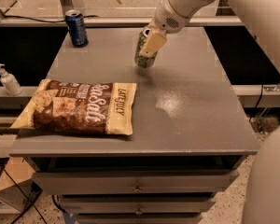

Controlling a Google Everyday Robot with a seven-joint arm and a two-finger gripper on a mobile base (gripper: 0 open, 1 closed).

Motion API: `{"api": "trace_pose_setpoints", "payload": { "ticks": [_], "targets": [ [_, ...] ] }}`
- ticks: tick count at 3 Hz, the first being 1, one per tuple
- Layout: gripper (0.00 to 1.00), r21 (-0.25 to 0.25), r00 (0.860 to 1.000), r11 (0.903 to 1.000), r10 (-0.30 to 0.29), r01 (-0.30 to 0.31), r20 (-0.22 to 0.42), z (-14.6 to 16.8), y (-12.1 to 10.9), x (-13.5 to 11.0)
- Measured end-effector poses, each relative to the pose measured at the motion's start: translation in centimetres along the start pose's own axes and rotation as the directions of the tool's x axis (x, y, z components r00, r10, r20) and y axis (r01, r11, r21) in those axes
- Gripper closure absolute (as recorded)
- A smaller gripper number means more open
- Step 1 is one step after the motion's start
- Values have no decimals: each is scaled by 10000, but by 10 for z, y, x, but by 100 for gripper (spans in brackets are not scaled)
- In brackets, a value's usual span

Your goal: Move green can near pepsi can

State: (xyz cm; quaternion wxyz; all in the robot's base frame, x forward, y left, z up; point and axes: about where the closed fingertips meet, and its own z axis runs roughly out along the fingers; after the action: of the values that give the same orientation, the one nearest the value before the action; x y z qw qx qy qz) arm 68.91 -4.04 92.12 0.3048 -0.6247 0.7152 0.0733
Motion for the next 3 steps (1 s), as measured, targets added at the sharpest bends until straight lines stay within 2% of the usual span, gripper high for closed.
{"api": "trace_pose_setpoints", "payload": {
  "ticks": [2,3],
  "targets": [
    [100,552,9966,9963,-688,663,443,28,-17,-47],
    [100,696,9958,9949,-764,728,505,48,-28,-64]
  ]
}}
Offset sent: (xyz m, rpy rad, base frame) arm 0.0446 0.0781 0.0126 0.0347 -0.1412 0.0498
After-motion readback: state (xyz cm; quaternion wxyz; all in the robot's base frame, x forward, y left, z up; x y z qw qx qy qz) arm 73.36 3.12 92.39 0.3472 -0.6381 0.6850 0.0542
